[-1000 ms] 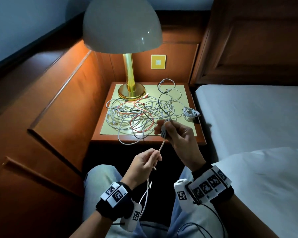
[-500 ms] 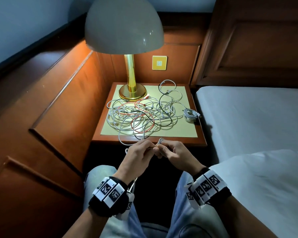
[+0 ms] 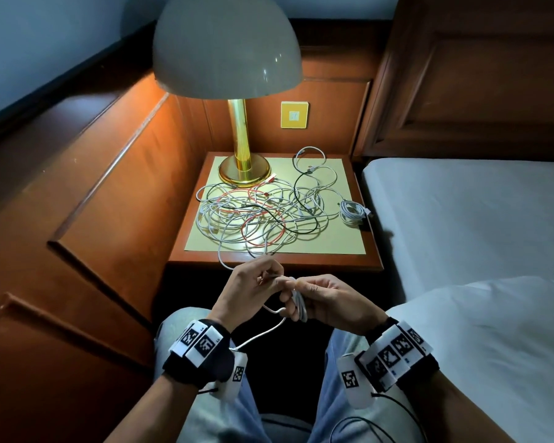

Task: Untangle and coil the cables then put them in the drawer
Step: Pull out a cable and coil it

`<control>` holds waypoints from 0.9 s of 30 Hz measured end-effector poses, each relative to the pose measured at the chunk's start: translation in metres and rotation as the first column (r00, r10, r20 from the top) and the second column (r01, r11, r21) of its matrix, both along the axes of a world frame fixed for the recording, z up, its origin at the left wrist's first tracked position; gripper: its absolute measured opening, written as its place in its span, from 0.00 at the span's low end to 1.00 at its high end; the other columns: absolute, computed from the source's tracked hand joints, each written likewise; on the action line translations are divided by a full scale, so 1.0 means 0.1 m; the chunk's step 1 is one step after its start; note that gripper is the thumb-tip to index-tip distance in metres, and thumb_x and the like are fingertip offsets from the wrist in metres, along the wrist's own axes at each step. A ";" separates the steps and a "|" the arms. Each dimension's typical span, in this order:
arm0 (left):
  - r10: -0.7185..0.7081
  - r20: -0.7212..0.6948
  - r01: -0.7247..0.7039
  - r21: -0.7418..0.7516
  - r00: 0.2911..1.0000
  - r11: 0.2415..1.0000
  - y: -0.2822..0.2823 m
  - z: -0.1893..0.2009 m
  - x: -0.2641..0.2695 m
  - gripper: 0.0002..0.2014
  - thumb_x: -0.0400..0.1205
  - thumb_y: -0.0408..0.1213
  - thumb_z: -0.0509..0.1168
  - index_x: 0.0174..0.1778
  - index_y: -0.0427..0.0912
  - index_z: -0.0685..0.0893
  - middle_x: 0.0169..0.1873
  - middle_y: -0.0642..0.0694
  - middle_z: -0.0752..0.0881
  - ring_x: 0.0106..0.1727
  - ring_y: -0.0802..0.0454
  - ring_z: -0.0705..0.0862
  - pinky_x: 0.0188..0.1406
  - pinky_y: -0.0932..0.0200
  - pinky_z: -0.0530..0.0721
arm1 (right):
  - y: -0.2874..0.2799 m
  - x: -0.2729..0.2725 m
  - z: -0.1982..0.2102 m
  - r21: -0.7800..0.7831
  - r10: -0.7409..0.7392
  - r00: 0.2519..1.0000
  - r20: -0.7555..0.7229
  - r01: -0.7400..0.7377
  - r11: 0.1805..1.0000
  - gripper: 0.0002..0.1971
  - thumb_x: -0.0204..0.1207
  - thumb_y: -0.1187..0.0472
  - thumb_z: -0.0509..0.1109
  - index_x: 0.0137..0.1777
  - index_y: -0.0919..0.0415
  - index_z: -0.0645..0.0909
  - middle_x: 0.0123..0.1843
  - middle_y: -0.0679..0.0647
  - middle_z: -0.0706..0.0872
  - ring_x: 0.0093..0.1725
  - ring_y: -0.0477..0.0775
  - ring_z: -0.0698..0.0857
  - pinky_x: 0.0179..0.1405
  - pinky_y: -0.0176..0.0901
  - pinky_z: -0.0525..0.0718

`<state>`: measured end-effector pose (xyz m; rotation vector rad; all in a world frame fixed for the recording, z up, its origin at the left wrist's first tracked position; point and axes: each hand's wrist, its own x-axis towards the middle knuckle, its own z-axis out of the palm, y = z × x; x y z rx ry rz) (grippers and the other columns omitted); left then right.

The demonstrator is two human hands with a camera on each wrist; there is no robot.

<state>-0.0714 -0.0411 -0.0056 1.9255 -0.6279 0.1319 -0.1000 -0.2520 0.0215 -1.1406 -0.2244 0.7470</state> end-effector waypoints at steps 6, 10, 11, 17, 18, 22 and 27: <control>-0.001 -0.137 -0.014 -0.112 0.991 0.994 -0.05 -0.05 -0.05 0.09 0.83 0.52 0.67 0.43 0.53 0.83 0.35 0.53 0.84 0.37 0.48 0.83 0.39 0.46 0.83 | 0.01 -0.05 0.08 0.103 0.005 1.000 -0.002 -0.004 0.995 0.13 0.86 0.64 0.62 0.58 0.75 0.80 0.42 0.64 0.82 0.39 0.56 0.84 0.70 0.65 0.75; 0.042 -0.144 -0.064 -0.153 0.989 0.986 -0.08 -0.09 -0.07 0.13 0.85 0.53 0.65 0.40 0.50 0.84 0.34 0.52 0.83 0.36 0.51 0.79 0.39 0.48 0.79 | 0.03 -0.05 0.15 0.251 -0.078 0.996 -0.034 0.084 0.964 0.13 0.86 0.64 0.62 0.57 0.76 0.80 0.41 0.65 0.82 0.39 0.57 0.84 0.68 0.63 0.81; 0.050 -0.142 -0.070 -0.135 0.989 0.988 -0.09 -0.12 -0.09 0.12 0.85 0.52 0.64 0.40 0.51 0.83 0.33 0.53 0.82 0.36 0.54 0.78 0.39 0.52 0.78 | 0.03 -0.05 0.16 0.286 -0.098 0.995 -0.034 0.104 0.953 0.13 0.85 0.63 0.64 0.56 0.76 0.80 0.41 0.65 0.83 0.39 0.58 0.84 0.68 0.64 0.81; 0.052 -0.119 -0.051 0.011 0.992 0.999 -0.01 -0.35 -0.12 0.11 0.90 0.37 0.61 0.42 0.43 0.82 0.32 0.51 0.81 0.34 0.56 0.79 0.39 0.62 0.78 | -0.01 -0.02 0.43 0.383 -0.210 0.977 0.017 0.188 0.904 0.15 0.78 0.58 0.76 0.53 0.74 0.86 0.40 0.65 0.86 0.38 0.59 0.87 0.70 0.65 0.82; 0.053 -0.145 -0.049 0.028 0.988 0.998 0.00 -0.40 -0.13 0.11 0.90 0.34 0.61 0.42 0.41 0.82 0.32 0.51 0.81 0.34 0.56 0.78 0.39 0.61 0.78 | -0.03 -0.01 0.49 0.400 -0.224 0.974 0.026 0.195 0.895 0.15 0.77 0.58 0.77 0.53 0.73 0.87 0.41 0.65 0.87 0.39 0.59 0.87 0.69 0.64 0.83; 0.023 -0.260 0.012 0.131 0.965 0.991 0.04 -0.56 -0.21 0.12 0.89 0.35 0.63 0.40 0.50 0.80 0.30 0.55 0.82 0.33 0.61 0.80 0.40 0.62 0.80 | -0.06 0.03 0.69 0.411 -0.279 0.958 0.069 0.227 0.883 0.17 0.75 0.56 0.80 0.54 0.71 0.88 0.44 0.65 0.87 0.43 0.59 0.87 0.65 0.57 0.83; 0.061 -0.425 0.132 0.410 0.903 0.903 0.05 -0.68 -0.20 0.02 0.83 0.42 0.72 0.49 0.50 0.85 0.37 0.56 0.85 0.37 0.68 0.82 0.43 0.70 0.79 | -0.06 0.05 0.79 0.475 -0.276 0.959 0.065 0.214 0.853 0.14 0.78 0.58 0.77 0.55 0.70 0.88 0.46 0.63 0.88 0.44 0.58 0.89 0.69 0.56 0.82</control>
